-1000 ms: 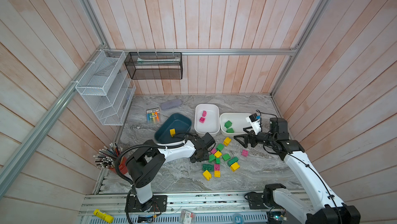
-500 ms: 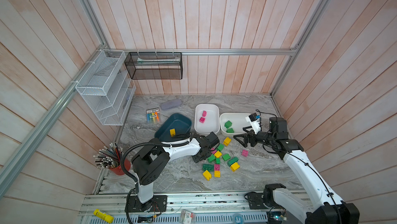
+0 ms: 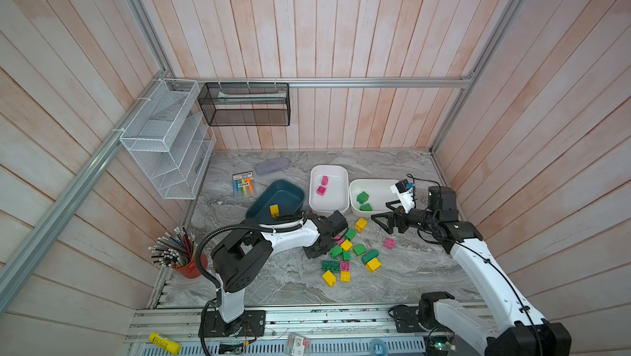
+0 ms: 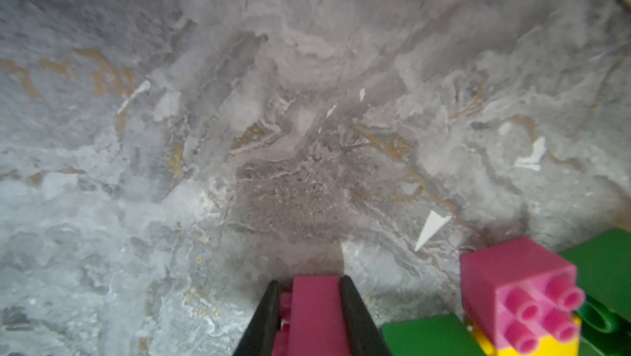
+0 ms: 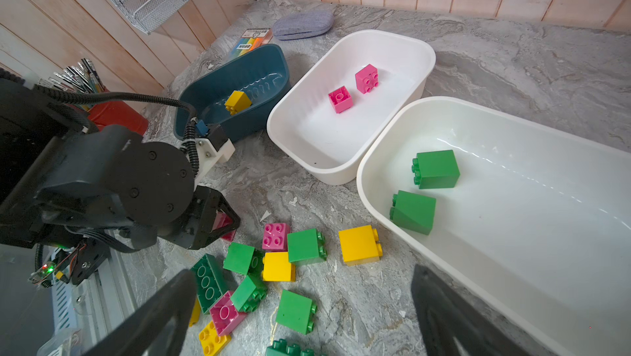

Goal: Sort the legos into containers by color
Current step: 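Lift the pink brick off the pile with the left gripper, then carry the pink brick over the smaller white tub and release it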

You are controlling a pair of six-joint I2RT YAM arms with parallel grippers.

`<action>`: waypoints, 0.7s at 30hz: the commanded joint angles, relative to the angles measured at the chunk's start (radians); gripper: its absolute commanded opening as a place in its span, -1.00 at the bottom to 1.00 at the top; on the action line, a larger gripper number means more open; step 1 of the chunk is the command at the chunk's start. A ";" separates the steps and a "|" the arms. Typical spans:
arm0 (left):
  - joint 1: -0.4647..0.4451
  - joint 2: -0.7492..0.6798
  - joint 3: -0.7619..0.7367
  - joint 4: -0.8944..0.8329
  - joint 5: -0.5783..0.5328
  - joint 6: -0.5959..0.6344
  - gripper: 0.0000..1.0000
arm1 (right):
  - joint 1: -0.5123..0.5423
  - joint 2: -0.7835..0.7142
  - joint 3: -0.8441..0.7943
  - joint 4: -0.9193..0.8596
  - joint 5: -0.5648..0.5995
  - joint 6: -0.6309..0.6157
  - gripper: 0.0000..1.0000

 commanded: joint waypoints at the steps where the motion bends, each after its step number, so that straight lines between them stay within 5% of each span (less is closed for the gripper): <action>1: 0.003 -0.032 -0.011 -0.032 -0.024 0.059 -0.48 | -0.009 -0.007 -0.008 -0.007 -0.014 -0.014 0.96; 12: 0.080 -0.143 0.187 -0.177 -0.054 0.463 -0.49 | -0.014 -0.014 0.008 -0.002 -0.012 -0.005 0.96; 21: 0.231 -0.021 0.411 -0.048 -0.006 0.826 -0.49 | -0.017 -0.012 0.018 0.014 -0.011 0.006 0.96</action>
